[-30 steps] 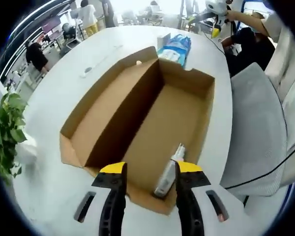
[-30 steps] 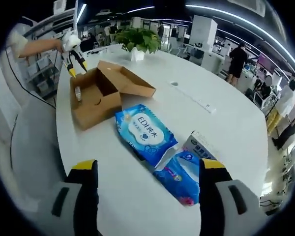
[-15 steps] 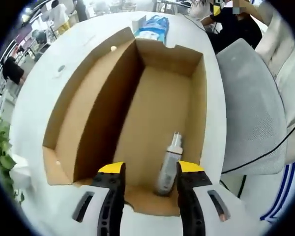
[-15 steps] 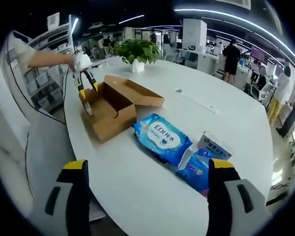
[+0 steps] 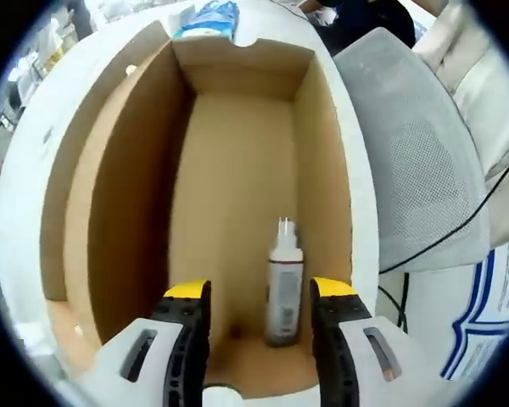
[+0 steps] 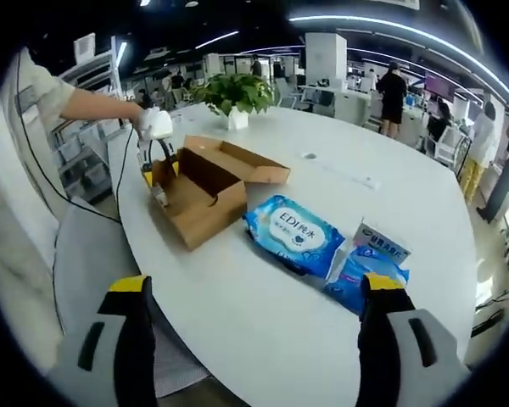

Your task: Operate the shoe box by opening the lid, removing the specified soft item, and placing it in the target area until the item is outside and the box remains undamaged.

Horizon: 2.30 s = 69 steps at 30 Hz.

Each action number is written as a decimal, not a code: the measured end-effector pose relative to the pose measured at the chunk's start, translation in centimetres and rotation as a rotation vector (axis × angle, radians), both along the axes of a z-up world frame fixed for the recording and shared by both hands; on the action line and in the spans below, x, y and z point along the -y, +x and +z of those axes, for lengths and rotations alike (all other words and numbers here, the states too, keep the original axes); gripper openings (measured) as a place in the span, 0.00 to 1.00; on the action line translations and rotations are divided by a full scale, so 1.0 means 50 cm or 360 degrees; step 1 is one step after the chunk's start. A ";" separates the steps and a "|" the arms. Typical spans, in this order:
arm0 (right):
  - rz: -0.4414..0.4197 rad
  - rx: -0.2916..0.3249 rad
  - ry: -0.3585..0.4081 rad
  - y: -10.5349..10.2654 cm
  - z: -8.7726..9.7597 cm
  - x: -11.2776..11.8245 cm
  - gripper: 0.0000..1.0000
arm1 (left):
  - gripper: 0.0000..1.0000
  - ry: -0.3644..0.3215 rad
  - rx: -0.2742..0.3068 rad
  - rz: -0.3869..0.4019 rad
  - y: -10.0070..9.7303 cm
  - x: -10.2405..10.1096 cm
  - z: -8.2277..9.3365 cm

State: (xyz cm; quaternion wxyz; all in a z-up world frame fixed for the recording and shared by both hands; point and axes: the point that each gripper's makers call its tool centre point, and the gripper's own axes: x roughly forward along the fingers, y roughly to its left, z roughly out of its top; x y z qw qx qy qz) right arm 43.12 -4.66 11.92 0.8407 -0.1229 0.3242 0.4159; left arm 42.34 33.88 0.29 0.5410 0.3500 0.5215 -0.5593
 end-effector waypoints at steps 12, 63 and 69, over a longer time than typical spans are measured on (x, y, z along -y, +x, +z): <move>-0.0050 0.0004 -0.0004 0.014 0.008 0.014 0.96 | 0.45 0.0000 -0.0079 -0.0107 -0.007 0.017 -0.027; -0.0028 0.0063 0.0106 0.016 0.024 -0.016 0.90 | 0.16 -0.0092 0.0103 0.0286 0.002 0.033 -0.005; 0.0022 0.0133 0.0153 0.016 0.041 -0.032 0.86 | 0.16 -0.0138 0.0144 0.0315 0.006 0.043 0.018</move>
